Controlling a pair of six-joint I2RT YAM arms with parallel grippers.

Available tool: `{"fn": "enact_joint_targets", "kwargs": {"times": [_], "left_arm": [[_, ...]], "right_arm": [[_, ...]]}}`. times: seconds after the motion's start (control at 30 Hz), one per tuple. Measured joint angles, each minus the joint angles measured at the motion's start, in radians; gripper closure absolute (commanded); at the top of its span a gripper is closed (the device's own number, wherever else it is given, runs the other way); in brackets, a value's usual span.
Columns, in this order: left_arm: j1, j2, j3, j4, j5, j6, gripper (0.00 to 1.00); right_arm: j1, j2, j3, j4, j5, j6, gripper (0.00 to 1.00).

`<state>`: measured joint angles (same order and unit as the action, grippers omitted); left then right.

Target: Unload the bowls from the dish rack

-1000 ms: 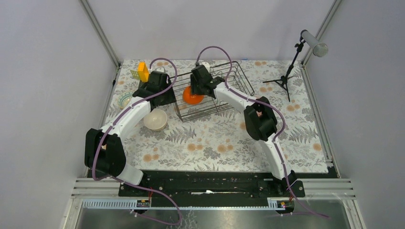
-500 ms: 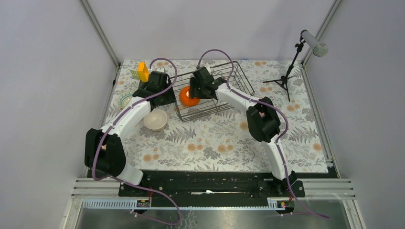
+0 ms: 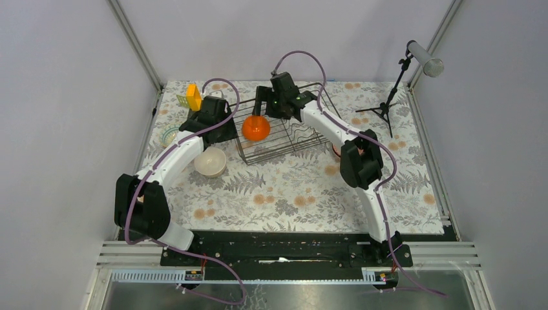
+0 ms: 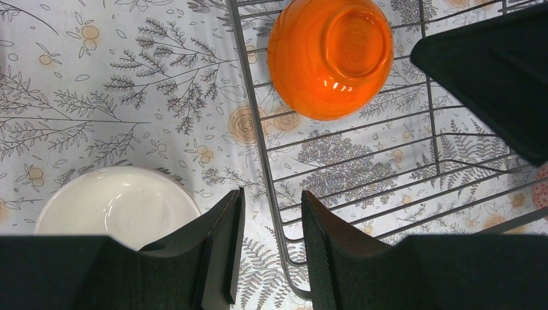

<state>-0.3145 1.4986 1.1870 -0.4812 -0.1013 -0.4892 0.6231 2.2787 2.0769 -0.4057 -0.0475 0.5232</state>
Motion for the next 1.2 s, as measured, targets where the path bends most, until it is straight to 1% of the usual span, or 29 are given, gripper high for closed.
{"fn": "enact_joint_targets", "kwargs": {"times": [0.17,0.37,0.67,0.83,1.2], "left_arm": [[0.004,0.0,0.0,0.002,0.0,0.0,0.57],[0.005,0.0,0.0,0.002,0.0,0.0,0.57],[0.006,0.0,0.0,0.003,0.0,0.002,0.57],[0.006,0.0,0.0,0.003,0.0,0.003,0.57],[0.006,0.0,0.0,0.003,0.0,0.003,0.57]], "right_arm": [[-0.034,0.023,0.022,0.008,-0.055,0.022,0.0],[-0.059,0.095,0.024,0.009,-0.106,0.084,0.0],[-0.058,0.135,0.02,0.021,-0.102,0.216,0.0],[-0.054,0.135,-0.031,0.079,-0.089,0.282,0.0],[-0.051,0.123,-0.072,0.167,-0.057,0.34,0.0]]}}
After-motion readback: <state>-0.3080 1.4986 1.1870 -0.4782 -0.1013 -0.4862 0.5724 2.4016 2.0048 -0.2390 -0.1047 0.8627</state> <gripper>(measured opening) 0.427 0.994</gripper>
